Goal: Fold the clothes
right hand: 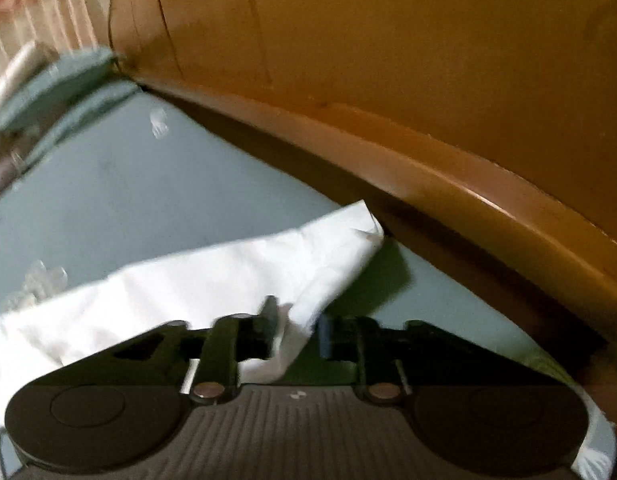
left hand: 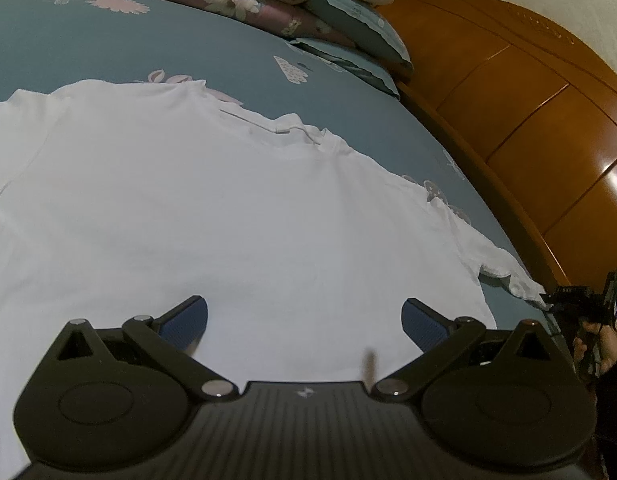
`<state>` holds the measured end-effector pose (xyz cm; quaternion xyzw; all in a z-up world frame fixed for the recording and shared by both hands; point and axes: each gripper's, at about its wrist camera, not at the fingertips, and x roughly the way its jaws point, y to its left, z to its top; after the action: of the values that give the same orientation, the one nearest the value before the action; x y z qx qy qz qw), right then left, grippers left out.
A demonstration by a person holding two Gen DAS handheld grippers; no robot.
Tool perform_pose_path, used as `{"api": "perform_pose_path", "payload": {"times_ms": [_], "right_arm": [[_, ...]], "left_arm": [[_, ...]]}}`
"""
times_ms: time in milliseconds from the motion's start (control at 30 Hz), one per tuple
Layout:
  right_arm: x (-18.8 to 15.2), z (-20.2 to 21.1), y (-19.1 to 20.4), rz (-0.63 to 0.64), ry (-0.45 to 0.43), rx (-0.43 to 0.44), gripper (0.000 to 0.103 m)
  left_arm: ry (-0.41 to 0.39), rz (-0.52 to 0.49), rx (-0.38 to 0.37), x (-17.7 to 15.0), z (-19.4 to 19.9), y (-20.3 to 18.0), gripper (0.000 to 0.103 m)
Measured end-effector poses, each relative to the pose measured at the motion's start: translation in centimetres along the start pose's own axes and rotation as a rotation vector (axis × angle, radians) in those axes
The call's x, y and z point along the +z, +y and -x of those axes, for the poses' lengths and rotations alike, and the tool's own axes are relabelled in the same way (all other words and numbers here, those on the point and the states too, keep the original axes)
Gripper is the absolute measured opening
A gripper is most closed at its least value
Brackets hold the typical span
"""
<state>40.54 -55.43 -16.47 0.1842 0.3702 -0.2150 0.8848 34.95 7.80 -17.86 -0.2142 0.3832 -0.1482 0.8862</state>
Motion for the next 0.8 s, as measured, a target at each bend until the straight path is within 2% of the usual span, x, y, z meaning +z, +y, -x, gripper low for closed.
{"api": "perform_pose_path", "payload": {"times_ms": [67,133,233,333,467,600,800], "right_arm": [[-0.4,1.0,0.4,0.039,0.007,-0.060,0.043],[-0.6,2.4,0.7,0.068,-0.003,-0.085,0.044],[0.1,4.6,2.2,0.176,-0.063,-0.034,0.044],[1.6,4.7,5.1,0.377,-0.072,0.052,0.044],[4.2,1.4,8.9,0.626,0.054,0.152,0.043],[6.0,-1.5,10.0,0.763,0.139,0.221,0.043],[6.9,-4.9,9.9,0.927,0.232,0.221,0.043]], "left_arm": [[0.000,0.005,-0.004,0.0,0.0,0.1,0.102],[-0.001,0.005,-0.004,0.0,0.0,0.1,0.102],[0.000,0.000,0.001,0.0,-0.1,-0.1,0.102],[0.001,-0.009,0.002,0.0,-0.1,-0.1,0.102],[0.000,-0.016,-0.003,0.0,-0.1,0.0,0.102],[-0.001,-0.010,-0.001,0.1,-0.3,0.0,0.102],[-0.006,-0.015,0.000,0.1,-0.4,-0.1,0.102]]}}
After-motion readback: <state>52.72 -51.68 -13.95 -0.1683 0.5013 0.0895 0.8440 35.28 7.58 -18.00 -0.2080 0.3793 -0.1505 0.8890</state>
